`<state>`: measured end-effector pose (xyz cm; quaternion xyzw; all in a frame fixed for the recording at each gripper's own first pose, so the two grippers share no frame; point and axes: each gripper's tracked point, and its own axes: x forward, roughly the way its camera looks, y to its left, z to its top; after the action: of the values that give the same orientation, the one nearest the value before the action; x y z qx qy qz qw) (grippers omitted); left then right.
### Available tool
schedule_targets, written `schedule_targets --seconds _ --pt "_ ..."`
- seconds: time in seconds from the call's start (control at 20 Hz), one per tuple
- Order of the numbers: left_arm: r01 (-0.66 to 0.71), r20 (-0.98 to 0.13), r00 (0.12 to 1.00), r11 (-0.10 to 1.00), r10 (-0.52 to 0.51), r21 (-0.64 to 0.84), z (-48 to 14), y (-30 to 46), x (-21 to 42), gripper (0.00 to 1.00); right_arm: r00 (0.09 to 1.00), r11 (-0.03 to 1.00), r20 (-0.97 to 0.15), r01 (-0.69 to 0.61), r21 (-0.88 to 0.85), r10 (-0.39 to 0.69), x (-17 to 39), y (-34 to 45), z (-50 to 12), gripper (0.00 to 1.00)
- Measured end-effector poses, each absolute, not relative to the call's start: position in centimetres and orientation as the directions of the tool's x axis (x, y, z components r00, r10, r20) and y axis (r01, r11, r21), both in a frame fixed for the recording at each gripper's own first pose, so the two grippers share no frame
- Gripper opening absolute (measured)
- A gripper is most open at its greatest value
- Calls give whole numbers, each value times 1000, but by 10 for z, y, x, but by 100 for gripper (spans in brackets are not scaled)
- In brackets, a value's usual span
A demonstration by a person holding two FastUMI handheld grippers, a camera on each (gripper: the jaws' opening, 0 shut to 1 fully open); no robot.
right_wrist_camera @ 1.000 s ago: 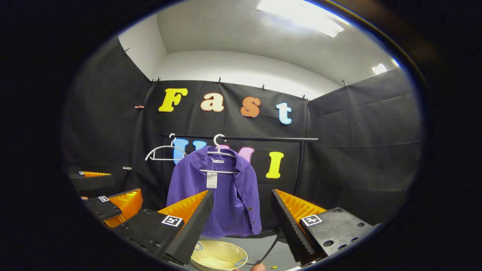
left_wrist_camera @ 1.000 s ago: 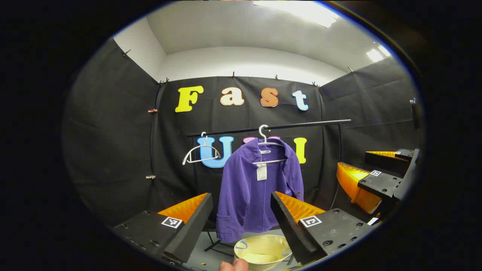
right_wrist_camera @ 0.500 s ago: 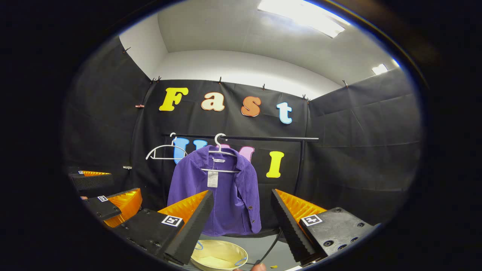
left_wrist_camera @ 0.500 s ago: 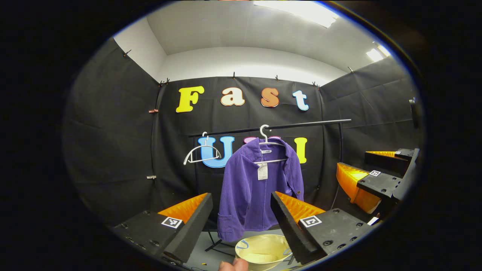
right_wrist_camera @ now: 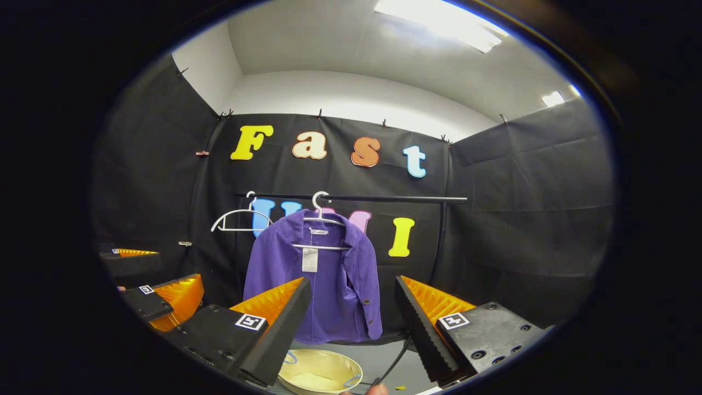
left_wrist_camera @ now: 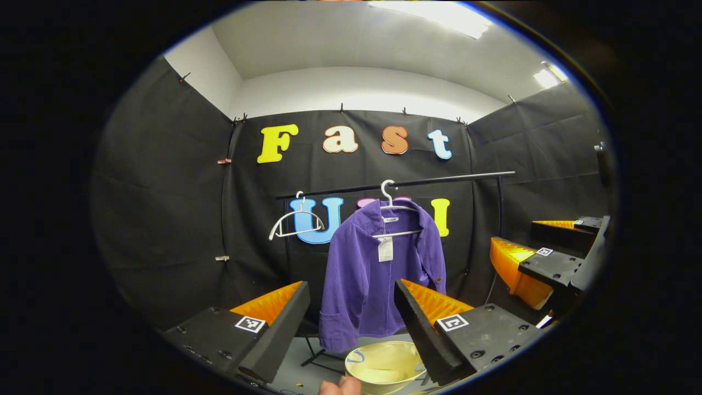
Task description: Grasp the clothes on the hanger with both hands and then place them into the laundry hamper below.
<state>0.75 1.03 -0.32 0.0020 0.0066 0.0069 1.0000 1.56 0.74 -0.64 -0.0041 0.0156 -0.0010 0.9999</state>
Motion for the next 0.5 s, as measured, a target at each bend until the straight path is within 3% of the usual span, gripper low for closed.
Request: schedule_targets --seconds 0.5 --pt "33 -49 998 999 -32 17 -10 -27 111 97 1000 1000 -5 2 30 -2 126 -23 -14 98"
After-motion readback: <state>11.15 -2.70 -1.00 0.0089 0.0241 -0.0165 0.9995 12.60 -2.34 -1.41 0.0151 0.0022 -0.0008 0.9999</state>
